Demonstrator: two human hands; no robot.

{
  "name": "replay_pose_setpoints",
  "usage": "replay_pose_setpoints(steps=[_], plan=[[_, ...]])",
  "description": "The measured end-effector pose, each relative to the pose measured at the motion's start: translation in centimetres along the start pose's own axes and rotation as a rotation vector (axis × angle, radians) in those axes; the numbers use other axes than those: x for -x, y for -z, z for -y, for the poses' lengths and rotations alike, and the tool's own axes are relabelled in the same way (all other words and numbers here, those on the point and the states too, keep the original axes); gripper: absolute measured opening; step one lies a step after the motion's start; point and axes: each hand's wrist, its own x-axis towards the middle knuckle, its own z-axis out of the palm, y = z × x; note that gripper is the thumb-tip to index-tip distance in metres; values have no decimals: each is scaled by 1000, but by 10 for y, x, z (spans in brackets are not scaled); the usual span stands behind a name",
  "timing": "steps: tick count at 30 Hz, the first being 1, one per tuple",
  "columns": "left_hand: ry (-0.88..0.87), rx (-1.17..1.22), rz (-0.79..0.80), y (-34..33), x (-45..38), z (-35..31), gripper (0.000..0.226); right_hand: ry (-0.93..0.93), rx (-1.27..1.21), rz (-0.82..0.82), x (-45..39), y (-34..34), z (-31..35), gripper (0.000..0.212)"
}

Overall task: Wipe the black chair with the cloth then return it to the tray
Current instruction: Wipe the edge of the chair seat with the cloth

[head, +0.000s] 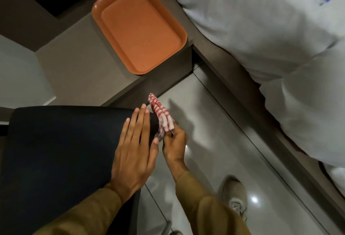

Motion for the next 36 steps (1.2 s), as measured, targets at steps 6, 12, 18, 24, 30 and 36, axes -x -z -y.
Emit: replay_pose_setpoints(steps=[6,12,18,24,30,36], plan=[[-26,-41,-39,-5,1,2,68,-286,-17,-91,-47,0,-56,25],[-39,-44,-45,-8,2,5,68,-354,62,-266,-68,-13,-38,17],[0,-41,26,2,-1,0,71,-199,-2,-72,-13,-1,13,21],[8,-31,38,3,-3,-1,70,-275,-120,-136,-34,-12,-3,24],[-15,-4,-13,-3,0,-1,70,-418,-89,-236,-74,-17,-41,25],[-26,-67,-34,-5,1,4,68,-425,-150,-266,-54,-17,-20,24]])
